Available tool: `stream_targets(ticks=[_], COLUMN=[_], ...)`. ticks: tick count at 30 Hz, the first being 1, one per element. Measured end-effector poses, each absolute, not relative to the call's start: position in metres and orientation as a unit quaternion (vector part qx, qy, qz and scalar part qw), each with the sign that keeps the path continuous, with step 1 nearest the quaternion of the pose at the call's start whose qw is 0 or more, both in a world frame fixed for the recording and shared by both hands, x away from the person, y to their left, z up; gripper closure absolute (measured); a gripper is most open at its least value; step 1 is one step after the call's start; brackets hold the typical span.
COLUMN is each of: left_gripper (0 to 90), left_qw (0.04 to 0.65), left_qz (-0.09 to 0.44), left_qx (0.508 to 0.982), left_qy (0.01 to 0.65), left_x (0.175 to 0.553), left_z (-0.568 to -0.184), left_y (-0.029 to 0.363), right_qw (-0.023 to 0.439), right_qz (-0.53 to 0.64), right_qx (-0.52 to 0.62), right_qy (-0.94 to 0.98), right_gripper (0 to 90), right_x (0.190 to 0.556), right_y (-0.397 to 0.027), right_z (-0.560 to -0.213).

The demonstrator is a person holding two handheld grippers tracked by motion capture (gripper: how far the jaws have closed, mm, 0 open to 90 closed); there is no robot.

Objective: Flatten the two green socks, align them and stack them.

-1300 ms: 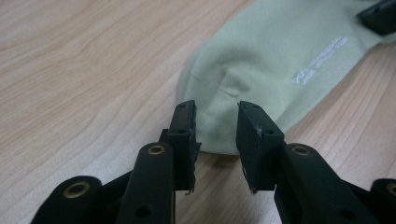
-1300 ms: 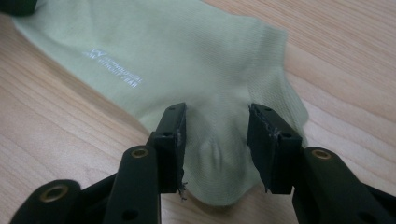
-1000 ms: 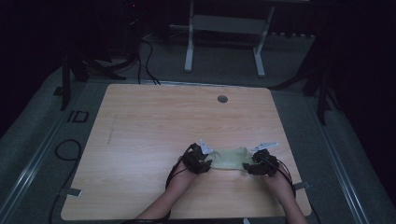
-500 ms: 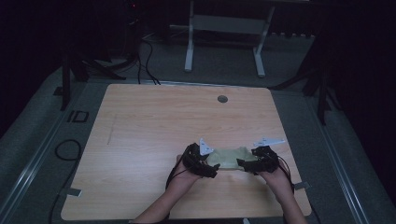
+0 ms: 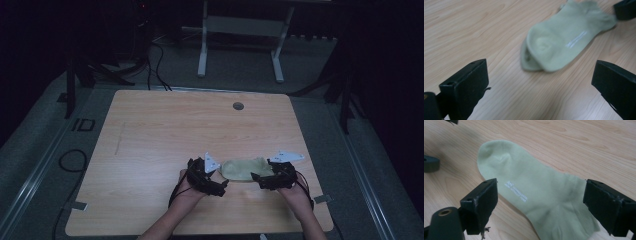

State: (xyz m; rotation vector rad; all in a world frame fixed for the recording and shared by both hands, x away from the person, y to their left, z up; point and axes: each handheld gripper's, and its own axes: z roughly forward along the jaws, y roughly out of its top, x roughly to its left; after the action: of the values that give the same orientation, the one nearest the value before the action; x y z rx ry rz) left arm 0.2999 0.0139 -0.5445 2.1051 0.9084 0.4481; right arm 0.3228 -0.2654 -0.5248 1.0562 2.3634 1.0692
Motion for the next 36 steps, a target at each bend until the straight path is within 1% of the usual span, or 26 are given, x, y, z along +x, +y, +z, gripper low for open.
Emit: stream_targets(ticks=[3,7,18,27,31,33,36], left_gripper=[0.0,0.0,0.0,0.0,0.0,0.0,0.0], left_qw=[0.389,0.386,0.379,0.389,0.387,0.401,0.406], left_qz=[0.180,0.171,0.168,0.160,0.162,0.162,0.163], left_qx=[0.825,0.829,0.824,0.815,0.815,0.809,0.807], left_qy=[0.367,0.367,0.387,0.399,0.400,0.397,0.398], left_x=[0.297,0.290,0.274,0.259,0.252,0.249,0.247], left_z=[-0.545,-0.547,-0.555,-0.563,-0.568,-0.567,-0.567], left_y=[0.020,0.030,0.067,0.096,0.102,0.106,0.110], right_qw=[0.170,0.172,0.195,0.191,0.187,0.188,0.184], right_qz=[0.375,0.372,0.366,0.373,0.374,0.372,0.372], right_qx=[0.373,0.374,0.381,0.391,0.397,0.397,0.397], right_qy=[0.831,0.832,0.827,0.820,0.817,0.818,0.819], right_gripper=[12.2,12.3,12.3,13.0,13.0,13.0,13.0], right_x=[0.321,0.317,0.301,0.288,0.282,0.279,0.275], right_y=[-0.268,-0.274,-0.291,-0.304,-0.308,-0.309,-0.311], right_z=[-0.525,-0.528,-0.534,-0.543,-0.547,-0.549,-0.551])
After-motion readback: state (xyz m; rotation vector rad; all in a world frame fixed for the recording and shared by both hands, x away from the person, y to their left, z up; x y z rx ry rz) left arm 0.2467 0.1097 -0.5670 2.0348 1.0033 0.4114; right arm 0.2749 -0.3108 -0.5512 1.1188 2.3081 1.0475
